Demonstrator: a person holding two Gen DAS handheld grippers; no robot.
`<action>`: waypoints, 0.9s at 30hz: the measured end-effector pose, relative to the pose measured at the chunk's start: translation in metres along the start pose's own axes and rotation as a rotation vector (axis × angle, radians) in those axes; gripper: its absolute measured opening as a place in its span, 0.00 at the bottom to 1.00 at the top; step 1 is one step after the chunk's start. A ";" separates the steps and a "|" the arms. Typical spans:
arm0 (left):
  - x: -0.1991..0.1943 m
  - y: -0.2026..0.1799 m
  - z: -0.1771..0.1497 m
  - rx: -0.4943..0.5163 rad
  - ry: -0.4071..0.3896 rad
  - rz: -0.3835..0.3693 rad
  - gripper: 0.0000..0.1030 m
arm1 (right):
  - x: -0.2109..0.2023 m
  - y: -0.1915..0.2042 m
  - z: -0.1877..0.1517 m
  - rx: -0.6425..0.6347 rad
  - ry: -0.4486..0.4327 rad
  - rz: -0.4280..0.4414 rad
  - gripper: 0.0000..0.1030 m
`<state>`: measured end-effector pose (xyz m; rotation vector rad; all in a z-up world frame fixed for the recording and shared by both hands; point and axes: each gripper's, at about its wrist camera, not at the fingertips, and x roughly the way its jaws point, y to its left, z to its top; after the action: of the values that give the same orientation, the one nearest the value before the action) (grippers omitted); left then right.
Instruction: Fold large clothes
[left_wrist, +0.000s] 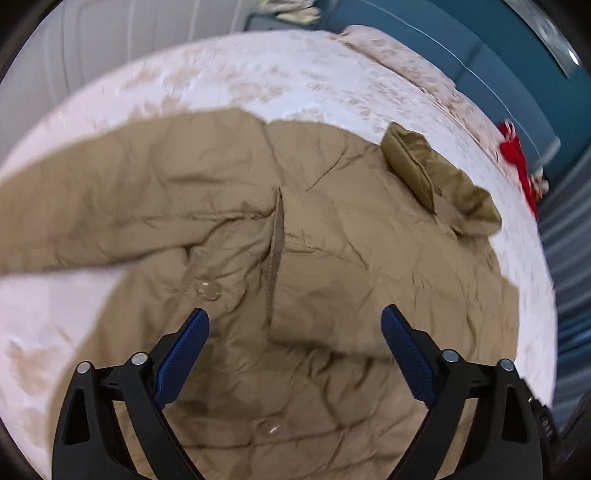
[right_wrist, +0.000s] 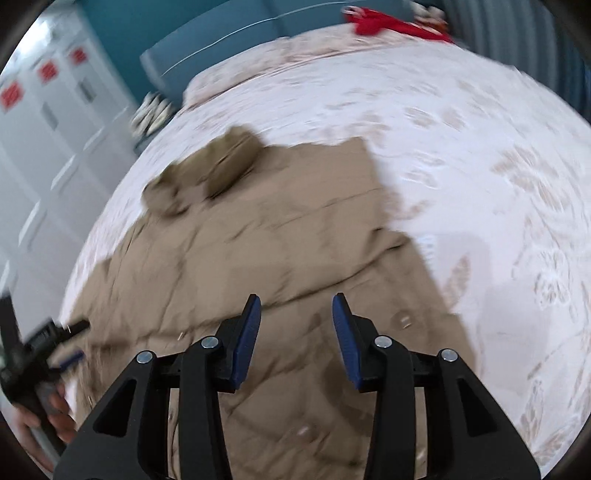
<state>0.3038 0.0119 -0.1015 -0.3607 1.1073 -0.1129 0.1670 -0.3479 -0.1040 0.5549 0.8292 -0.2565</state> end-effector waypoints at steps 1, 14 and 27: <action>0.004 0.001 0.000 -0.017 0.014 -0.006 0.70 | 0.004 -0.008 0.004 0.034 -0.001 0.006 0.39; -0.016 -0.009 -0.011 0.128 -0.045 -0.026 0.03 | 0.018 -0.025 0.039 0.086 -0.085 0.007 0.01; -0.062 -0.015 -0.021 0.248 -0.199 0.110 0.13 | -0.012 0.001 0.021 -0.097 -0.086 -0.140 0.04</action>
<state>0.2582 0.0096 -0.0517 -0.0858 0.9018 -0.1128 0.1727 -0.3591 -0.0829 0.3928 0.7934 -0.3639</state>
